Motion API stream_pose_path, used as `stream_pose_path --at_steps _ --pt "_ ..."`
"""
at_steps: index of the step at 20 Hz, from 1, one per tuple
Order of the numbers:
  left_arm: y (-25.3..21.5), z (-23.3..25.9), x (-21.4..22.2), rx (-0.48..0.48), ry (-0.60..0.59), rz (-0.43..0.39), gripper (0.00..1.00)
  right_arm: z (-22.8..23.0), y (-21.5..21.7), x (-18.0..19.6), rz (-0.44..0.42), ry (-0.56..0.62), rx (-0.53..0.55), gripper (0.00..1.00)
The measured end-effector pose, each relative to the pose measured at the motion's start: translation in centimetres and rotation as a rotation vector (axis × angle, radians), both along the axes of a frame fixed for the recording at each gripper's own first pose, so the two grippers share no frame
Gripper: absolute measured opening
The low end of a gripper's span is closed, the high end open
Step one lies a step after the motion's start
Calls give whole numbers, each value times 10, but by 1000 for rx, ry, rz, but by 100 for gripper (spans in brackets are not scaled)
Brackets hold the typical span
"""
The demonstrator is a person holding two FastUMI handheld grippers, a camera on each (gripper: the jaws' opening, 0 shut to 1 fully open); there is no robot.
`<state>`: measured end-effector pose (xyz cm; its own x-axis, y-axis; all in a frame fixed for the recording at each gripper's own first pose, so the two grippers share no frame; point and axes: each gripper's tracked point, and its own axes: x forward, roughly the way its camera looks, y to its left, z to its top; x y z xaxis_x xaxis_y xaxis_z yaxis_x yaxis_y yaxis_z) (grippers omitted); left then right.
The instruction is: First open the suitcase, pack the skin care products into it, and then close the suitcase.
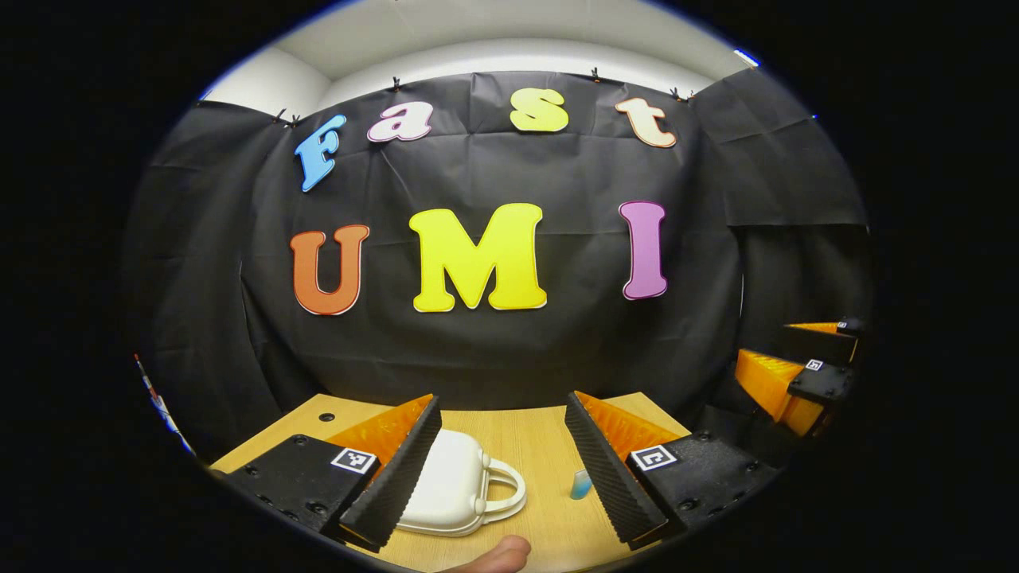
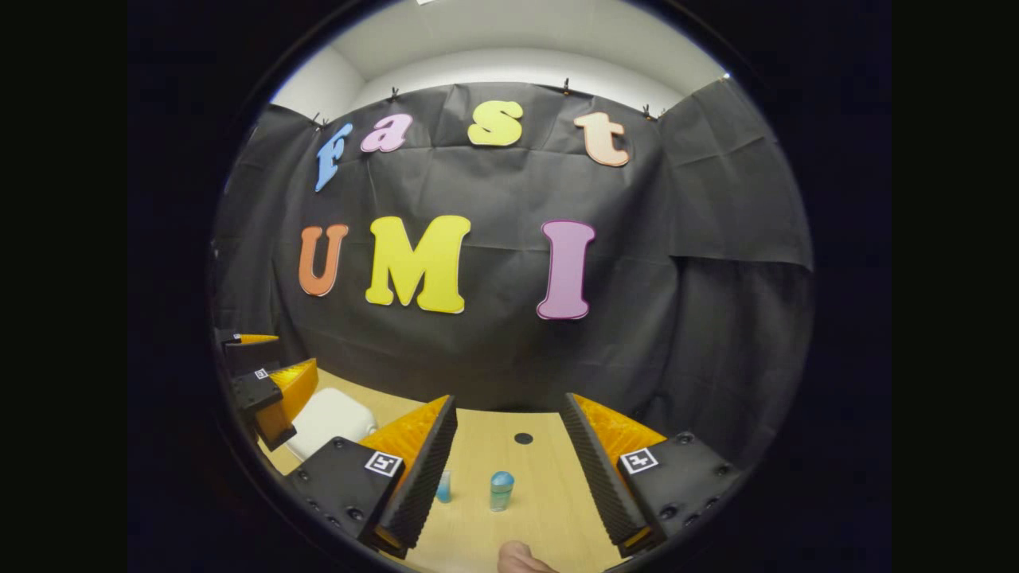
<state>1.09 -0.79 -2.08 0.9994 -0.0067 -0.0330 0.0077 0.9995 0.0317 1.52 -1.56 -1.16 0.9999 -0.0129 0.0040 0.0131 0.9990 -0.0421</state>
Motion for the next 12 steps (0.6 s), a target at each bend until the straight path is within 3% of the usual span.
stream_pose_path --at_steps 4,12 --pt "5 -28 13 78 -2 3 100 0 -19 1 -44 -12 -27 81" --pt "3 -128 43 558 62 -7 100 -24 -77 -11 -147 39 -12 80"
